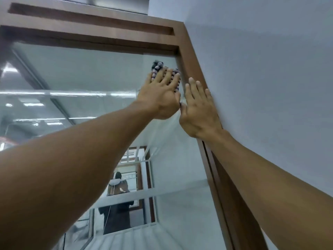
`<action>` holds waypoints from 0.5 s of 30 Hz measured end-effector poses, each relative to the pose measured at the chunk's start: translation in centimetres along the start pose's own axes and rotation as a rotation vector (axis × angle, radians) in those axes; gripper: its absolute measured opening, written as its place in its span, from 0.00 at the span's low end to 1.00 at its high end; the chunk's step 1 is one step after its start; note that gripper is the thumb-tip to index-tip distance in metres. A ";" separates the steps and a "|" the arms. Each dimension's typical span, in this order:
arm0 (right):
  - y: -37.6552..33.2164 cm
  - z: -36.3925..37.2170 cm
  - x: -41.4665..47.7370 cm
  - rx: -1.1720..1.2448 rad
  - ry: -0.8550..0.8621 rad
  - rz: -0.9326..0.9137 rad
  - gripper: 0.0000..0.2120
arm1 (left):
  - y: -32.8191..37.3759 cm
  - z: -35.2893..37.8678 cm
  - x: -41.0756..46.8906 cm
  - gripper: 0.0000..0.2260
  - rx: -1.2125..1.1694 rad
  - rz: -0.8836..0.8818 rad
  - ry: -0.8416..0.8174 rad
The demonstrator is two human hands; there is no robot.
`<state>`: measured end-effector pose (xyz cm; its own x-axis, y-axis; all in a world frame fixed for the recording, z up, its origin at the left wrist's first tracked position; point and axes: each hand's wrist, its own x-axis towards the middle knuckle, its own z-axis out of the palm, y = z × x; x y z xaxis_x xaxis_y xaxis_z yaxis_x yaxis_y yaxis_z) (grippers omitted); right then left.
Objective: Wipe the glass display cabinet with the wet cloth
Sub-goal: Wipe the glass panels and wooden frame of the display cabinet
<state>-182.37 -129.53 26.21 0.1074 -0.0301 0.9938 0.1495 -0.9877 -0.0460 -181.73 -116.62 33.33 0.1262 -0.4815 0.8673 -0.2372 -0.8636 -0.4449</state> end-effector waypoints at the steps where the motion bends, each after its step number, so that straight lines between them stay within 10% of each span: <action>1: 0.1 -0.1 -0.1 0.009 0.001 -0.003 0.31 | 0.8 0.2 0.3 0.28 -0.001 0.026 -0.005; 15: 0.8 0.1 -4.0 -0.020 -0.035 -0.055 0.31 | 1.5 0.6 -5.3 0.28 -0.022 0.071 0.012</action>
<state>-182.54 -130.20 22.21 0.1342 0.0299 0.9905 0.1368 -0.9905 0.0114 -182.13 -115.45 27.95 0.0970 -0.5394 0.8365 -0.2663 -0.8238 -0.5004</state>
